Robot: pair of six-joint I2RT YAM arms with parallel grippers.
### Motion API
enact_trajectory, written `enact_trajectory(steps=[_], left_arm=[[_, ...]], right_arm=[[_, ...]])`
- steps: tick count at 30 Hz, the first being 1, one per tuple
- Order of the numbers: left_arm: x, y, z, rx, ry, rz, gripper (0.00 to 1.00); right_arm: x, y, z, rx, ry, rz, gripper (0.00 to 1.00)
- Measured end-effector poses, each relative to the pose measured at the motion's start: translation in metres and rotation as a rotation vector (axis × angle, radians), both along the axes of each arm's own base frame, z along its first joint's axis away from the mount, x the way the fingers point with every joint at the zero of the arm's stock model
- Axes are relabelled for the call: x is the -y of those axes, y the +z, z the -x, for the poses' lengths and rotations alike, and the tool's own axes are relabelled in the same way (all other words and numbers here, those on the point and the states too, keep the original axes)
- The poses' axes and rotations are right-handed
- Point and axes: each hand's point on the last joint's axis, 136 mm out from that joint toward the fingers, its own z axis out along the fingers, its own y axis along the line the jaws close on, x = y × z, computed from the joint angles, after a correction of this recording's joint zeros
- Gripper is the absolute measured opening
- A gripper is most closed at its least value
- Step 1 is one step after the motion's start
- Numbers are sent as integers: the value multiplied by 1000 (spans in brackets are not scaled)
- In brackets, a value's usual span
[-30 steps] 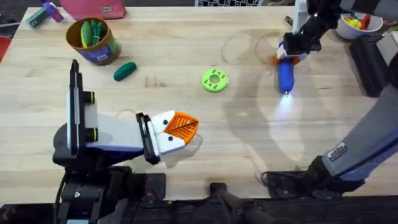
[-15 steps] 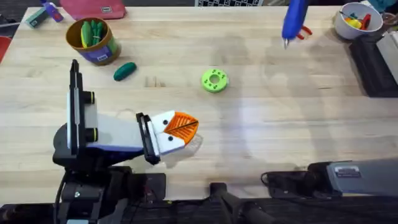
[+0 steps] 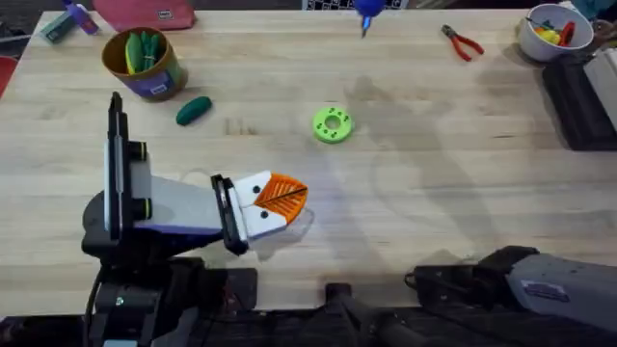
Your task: Pick up the gripper from the table and insert it into the empty holder that is missing its gripper. Then pick up a screw, insert it into the mounting hole, and use the screwdriver to tighten it. Finally, clean up the table by picking up the vegetable and placing it into the bucket.
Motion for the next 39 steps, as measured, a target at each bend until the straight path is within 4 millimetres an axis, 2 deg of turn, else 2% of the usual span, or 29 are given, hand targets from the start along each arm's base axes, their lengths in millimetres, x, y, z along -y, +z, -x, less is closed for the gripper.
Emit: enact_trajectory(steps=[8, 11, 18, 28, 32, 36, 39], left_arm=[[0, 0, 0, 0, 0, 0, 9], [0, 0, 0, 0, 0, 0, 9], [0, 0, 0, 0, 0, 0, 9], [0, 0, 0, 0, 0, 0, 9], [0, 0, 0, 0, 0, 0, 9], [0, 0, 0, 0, 0, 0, 9], [0, 0, 0, 0, 0, 0, 9]], right_arm=[[-53, -24, 22, 38, 175, -132, 25], [-62, -23, 31, 74, 247, -203, 25], [-81, -9, 68, 196, 477, -337, 25], [-115, -21, 130, 236, 779, -362, 25], [-119, -22, 146, 307, 835, -372, 25], [-120, -31, 160, 356, 885, -377, 25], [-126, -41, 179, 350, 966, -367, 25]])
